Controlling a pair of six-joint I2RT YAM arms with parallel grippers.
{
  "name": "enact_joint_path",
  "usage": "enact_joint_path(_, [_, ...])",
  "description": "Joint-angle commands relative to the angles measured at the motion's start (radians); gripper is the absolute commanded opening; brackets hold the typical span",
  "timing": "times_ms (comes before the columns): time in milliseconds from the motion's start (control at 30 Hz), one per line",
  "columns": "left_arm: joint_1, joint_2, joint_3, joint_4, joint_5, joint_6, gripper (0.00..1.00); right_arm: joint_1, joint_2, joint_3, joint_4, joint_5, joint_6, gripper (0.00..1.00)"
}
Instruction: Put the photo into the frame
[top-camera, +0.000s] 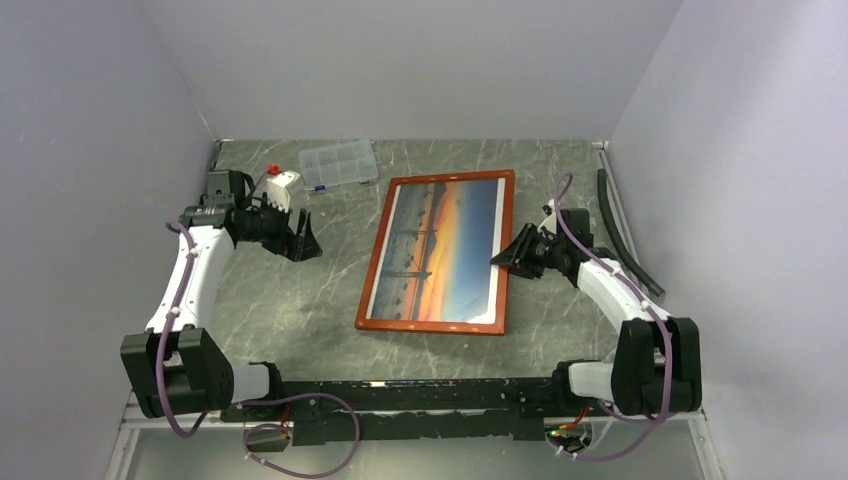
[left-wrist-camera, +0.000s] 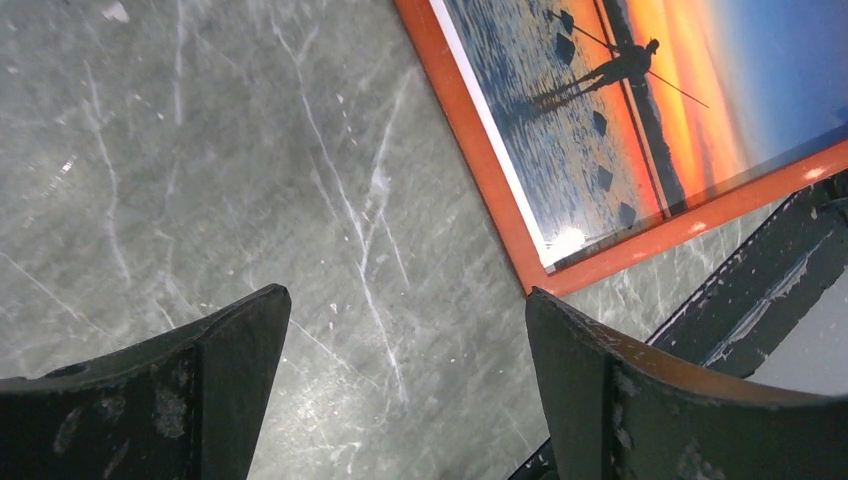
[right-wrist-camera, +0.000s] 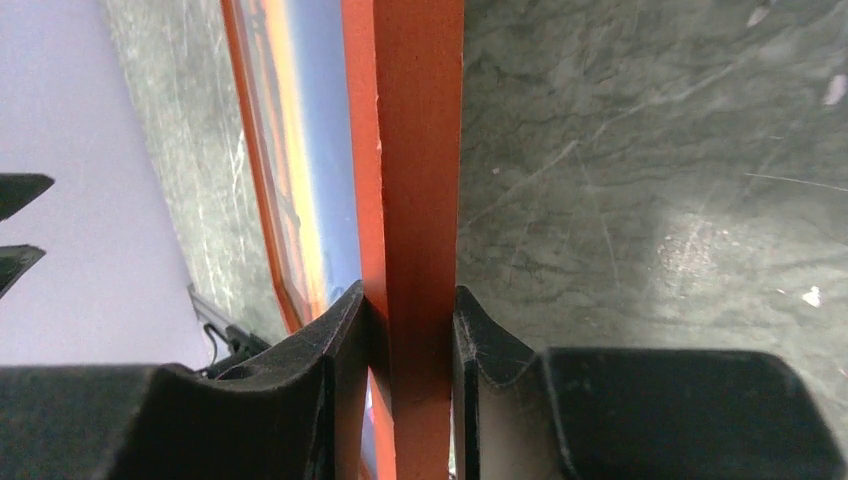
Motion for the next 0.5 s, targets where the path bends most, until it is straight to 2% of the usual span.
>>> enact_joint_path(0, [0.005,-0.017,-0.045,0.002,0.003,0.047,0.93,0.016,0.058,-0.038,0.127,-0.146,-0.057,0.00])
enact_joint_path(133, [0.007,-0.025,-0.071,0.005,-0.011,0.059,0.92,0.019,0.128,-0.037,0.174,-0.191,-0.061,0.00])
enact_joint_path(267, [0.007,-0.042,-0.105,0.018,-0.033,0.082,0.93,0.022,0.205,0.005,0.106,-0.175,-0.101,0.00])
enact_joint_path(400, [0.007,-0.051,-0.142,0.038,-0.048,0.096,0.93,0.022,0.220,0.036,0.009,-0.038,-0.132,0.00])
enact_joint_path(467, [0.008,-0.049,-0.147,0.039,-0.047,0.098,0.93,0.022,0.218,0.041,-0.024,0.031,-0.137,0.05])
